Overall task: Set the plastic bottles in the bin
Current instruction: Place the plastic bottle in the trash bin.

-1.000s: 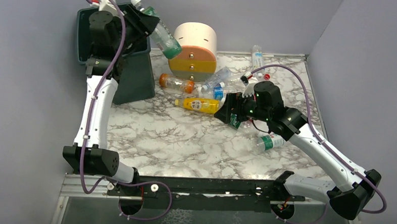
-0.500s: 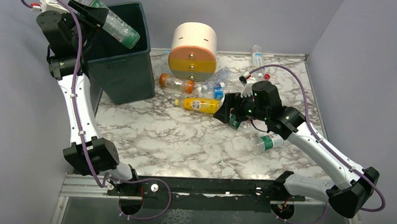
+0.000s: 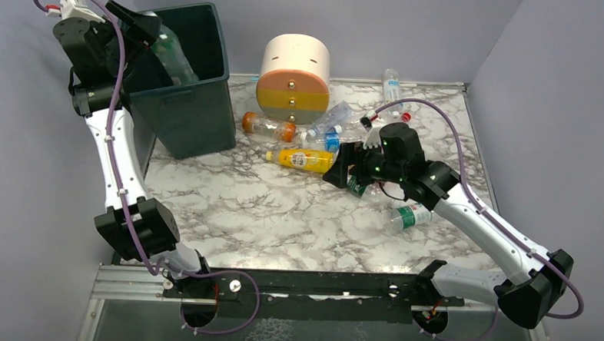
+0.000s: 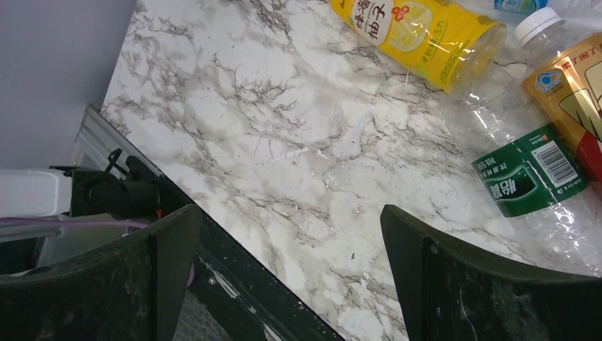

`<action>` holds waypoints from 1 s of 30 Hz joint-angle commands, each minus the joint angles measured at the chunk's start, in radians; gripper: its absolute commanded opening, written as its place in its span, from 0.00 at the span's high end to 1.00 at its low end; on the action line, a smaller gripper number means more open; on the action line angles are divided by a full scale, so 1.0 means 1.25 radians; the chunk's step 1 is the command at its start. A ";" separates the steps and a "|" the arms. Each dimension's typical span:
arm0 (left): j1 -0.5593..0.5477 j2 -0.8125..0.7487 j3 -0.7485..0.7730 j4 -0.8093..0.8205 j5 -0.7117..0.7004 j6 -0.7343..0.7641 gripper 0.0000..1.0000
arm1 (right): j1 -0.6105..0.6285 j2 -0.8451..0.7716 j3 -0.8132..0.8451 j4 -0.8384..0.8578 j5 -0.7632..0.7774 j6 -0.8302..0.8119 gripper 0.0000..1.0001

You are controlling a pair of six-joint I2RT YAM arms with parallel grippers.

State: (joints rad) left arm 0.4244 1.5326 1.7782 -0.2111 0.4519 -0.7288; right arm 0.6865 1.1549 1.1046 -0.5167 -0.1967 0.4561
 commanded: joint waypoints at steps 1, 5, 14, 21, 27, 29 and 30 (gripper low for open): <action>0.005 0.006 0.004 0.013 -0.017 0.045 0.17 | 0.004 0.015 -0.010 0.021 -0.020 0.010 0.00; 0.005 -0.001 0.011 0.007 -0.005 0.044 0.15 | 0.004 0.033 -0.011 0.030 -0.019 0.009 0.00; -0.040 -0.084 -0.021 0.003 0.053 0.013 0.01 | 0.004 0.113 -0.005 0.067 -0.017 0.001 0.00; -0.113 -0.153 -0.080 -0.009 0.069 0.020 0.01 | 0.004 0.172 0.006 0.093 -0.006 -0.007 0.00; -0.218 -0.207 -0.144 -0.042 0.034 0.032 0.01 | 0.004 0.228 0.028 0.129 0.039 -0.048 0.00; -0.263 -0.229 -0.180 -0.053 0.003 0.031 0.01 | 0.004 0.250 0.035 0.146 0.062 -0.066 0.00; -0.288 -0.239 -0.196 -0.060 -0.010 0.032 0.01 | 0.004 0.262 0.042 0.151 0.071 -0.076 0.00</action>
State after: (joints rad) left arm 0.1566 1.2907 1.6028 -0.2386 0.4992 -0.6987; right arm 0.6865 1.4368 1.1084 -0.3988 -0.1795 0.4225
